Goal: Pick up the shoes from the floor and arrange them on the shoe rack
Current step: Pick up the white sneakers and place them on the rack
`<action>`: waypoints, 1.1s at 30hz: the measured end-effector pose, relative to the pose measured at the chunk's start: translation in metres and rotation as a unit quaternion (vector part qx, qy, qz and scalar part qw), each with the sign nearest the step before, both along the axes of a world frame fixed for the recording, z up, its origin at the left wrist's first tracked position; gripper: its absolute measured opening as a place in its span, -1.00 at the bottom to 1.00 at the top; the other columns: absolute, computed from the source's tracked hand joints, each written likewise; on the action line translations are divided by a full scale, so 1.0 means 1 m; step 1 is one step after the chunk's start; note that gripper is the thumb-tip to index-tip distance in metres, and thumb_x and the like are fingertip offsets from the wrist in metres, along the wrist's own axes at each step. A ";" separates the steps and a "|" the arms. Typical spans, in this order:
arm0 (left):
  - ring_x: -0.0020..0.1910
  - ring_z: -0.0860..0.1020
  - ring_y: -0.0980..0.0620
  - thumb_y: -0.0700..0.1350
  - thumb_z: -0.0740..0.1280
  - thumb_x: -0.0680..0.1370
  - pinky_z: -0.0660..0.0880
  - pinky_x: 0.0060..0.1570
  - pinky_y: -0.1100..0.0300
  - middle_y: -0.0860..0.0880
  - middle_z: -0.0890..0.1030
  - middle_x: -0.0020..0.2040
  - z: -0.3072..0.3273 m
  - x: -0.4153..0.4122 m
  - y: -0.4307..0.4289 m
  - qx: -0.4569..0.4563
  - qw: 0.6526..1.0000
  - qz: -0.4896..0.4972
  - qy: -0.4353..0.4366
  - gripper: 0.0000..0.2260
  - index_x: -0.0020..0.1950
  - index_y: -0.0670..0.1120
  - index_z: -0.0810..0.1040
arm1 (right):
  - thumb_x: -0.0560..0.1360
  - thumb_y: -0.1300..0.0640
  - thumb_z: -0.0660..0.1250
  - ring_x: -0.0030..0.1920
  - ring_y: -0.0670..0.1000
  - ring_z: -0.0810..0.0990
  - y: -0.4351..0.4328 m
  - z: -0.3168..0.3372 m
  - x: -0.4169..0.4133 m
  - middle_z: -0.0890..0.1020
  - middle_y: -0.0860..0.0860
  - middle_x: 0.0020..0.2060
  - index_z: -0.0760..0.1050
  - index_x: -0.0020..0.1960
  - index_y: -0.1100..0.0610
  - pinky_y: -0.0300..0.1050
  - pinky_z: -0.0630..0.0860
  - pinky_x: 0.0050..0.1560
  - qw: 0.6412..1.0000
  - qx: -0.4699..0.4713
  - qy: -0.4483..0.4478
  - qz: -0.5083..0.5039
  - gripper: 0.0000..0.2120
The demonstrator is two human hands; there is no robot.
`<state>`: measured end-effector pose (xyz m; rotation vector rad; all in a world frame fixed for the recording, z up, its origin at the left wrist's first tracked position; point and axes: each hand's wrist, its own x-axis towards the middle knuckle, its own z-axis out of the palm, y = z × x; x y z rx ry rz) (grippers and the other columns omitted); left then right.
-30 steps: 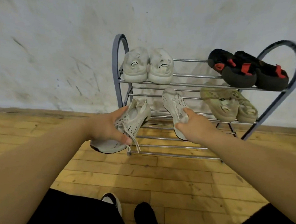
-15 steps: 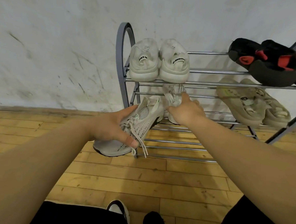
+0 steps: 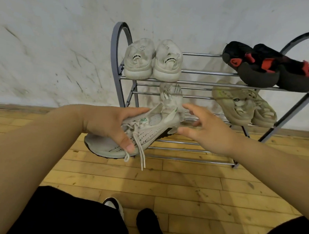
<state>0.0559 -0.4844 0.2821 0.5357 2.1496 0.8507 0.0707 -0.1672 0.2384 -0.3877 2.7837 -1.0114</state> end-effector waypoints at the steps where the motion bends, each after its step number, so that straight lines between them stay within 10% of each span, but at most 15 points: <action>1: 0.35 0.56 0.18 -0.23 0.66 0.37 0.45 0.39 0.21 0.22 0.57 0.39 0.002 0.003 0.010 0.001 1.000 -0.016 0.001 0.06 0.61 0.30 0.08 | 0.50 -0.28 0.42 0.24 -0.13 0.52 0.004 0.001 0.002 0.35 -0.17 0.43 0.14 0.60 -0.29 -0.23 0.52 0.03 0.999 -0.036 -0.025 -0.009 -0.23; 5: 0.39 0.40 0.43 -0.13 0.68 0.35 0.33 0.37 0.45 0.44 0.39 0.44 0.010 0.014 0.052 -0.015 0.998 -0.045 0.035 0.08 0.64 0.29 0.05 | 0.54 -0.19 0.43 0.28 -0.06 0.60 0.026 0.003 0.007 0.54 -0.13 0.37 0.17 0.57 -0.36 -0.07 0.57 0.12 0.967 -0.194 -0.159 -0.037 -0.30; 10: 0.42 0.32 0.43 -0.10 0.69 0.36 0.25 0.30 0.57 0.48 0.23 0.45 0.009 0.019 0.093 -0.021 0.997 -0.061 0.049 0.13 0.67 0.28 -0.02 | 0.64 -0.17 0.28 -0.21 -0.12 0.61 0.061 0.019 0.019 0.67 -0.08 0.02 0.45 0.39 -0.34 -0.22 0.42 -0.33 0.931 -0.273 -0.217 -0.104 -0.68; 17: 0.54 0.23 0.32 0.01 0.71 0.30 0.17 0.50 0.33 0.49 0.21 0.51 0.005 0.023 0.128 -0.010 0.995 -0.083 0.055 0.12 0.62 0.38 0.05 | 0.66 -0.20 0.23 -0.37 -0.22 0.61 0.094 0.028 0.034 0.66 -0.17 -0.32 0.56 0.15 -0.15 -0.22 0.38 -0.26 0.924 -0.268 -0.219 -0.163 -0.79; 20: 0.60 0.22 0.11 0.17 0.68 0.28 0.22 0.58 0.01 0.24 0.15 0.65 0.001 0.025 0.143 -0.029 0.992 -0.065 0.103 0.15 0.67 0.29 0.02 | 0.65 -0.16 0.28 -0.27 -0.14 0.62 0.102 0.032 0.038 0.69 -0.12 -0.25 0.58 0.20 -0.09 -0.22 0.39 -0.32 0.923 -0.269 -0.189 -0.197 -0.77; 25: 0.44 0.43 -0.12 0.24 0.47 0.51 0.41 0.32 0.09 -0.10 0.31 0.55 0.015 0.049 0.183 -0.072 0.951 0.111 0.280 -0.18 0.67 0.17 0.13 | 0.59 -0.18 0.37 -0.19 -0.01 0.65 0.112 0.036 0.049 0.72 0.02 -0.03 0.54 0.32 -0.11 -0.21 0.47 -0.46 0.897 -0.295 -0.148 -0.292 -0.65; 28: 0.12 0.62 0.03 0.22 0.38 0.58 0.51 0.07 0.21 0.06 0.48 0.37 0.014 0.069 0.208 0.003 0.960 0.154 0.233 -0.29 0.66 0.17 0.15 | 0.62 -0.13 0.35 -0.11 0.00 0.67 0.125 0.041 0.058 0.71 0.04 0.05 0.56 0.23 -0.13 -0.18 0.53 -0.41 0.881 -0.336 -0.127 -0.308 -0.79; 33: -0.25 0.62 -0.02 0.32 0.25 0.61 0.57 -0.29 0.17 -0.09 0.63 0.27 0.008 0.080 0.230 0.065 0.961 0.253 0.093 -0.30 0.67 0.28 0.00 | 0.58 -0.09 0.43 0.07 0.08 0.71 0.135 0.043 0.074 0.64 0.00 0.23 0.35 0.52 -0.23 -0.13 0.63 -0.26 0.876 -0.362 -0.109 -0.301 -0.44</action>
